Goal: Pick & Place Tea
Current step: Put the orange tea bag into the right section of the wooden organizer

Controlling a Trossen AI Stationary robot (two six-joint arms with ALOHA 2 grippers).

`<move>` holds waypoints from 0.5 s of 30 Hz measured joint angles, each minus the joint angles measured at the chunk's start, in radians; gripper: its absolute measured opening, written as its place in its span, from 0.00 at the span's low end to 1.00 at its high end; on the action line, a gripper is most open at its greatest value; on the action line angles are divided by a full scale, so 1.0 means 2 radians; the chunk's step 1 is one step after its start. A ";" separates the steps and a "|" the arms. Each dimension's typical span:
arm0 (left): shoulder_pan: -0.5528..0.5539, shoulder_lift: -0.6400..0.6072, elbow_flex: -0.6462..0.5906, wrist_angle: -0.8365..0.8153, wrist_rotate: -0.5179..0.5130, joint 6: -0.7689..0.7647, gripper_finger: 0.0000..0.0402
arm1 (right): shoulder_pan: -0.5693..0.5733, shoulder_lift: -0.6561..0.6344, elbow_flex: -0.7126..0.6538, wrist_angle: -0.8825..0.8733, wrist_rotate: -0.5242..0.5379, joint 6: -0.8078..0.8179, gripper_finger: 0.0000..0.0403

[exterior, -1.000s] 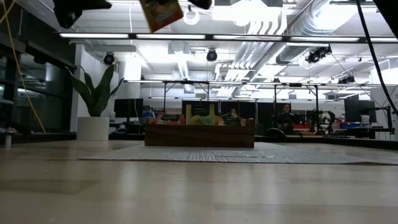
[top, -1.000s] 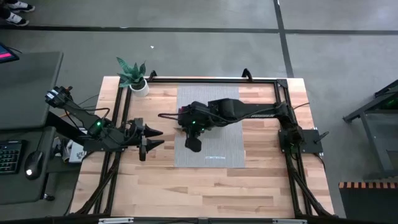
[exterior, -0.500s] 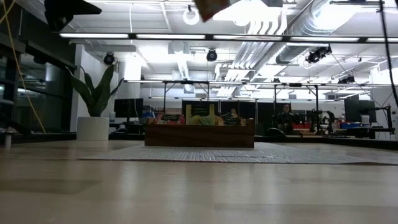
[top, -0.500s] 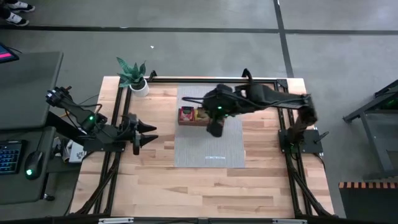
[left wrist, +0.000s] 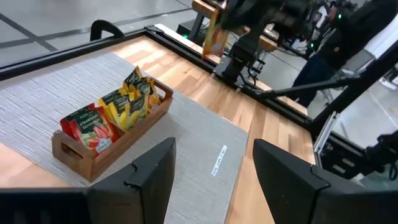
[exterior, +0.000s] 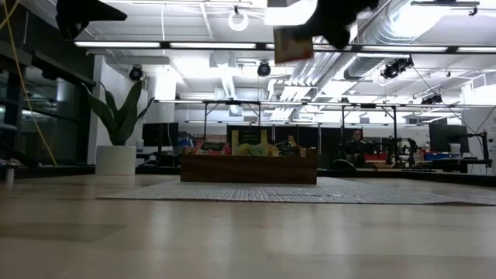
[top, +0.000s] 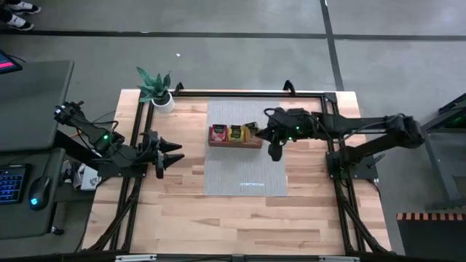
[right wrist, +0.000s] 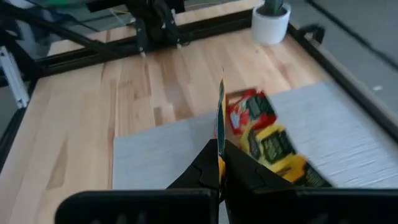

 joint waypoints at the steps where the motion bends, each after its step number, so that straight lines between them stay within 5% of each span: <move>1: 0.000 0.000 0.000 0.002 -0.003 -0.002 0.53 | -0.012 -0.010 -0.030 0.027 -0.017 0.000 0.00; 8: 0.000 0.000 0.000 0.013 -0.006 -0.014 0.53 | -0.113 -0.020 -0.174 0.182 -0.146 -0.015 0.00; 15: 0.000 0.000 0.000 0.013 -0.003 -0.037 0.53 | -0.205 0.008 -0.206 0.225 -0.256 -0.064 0.00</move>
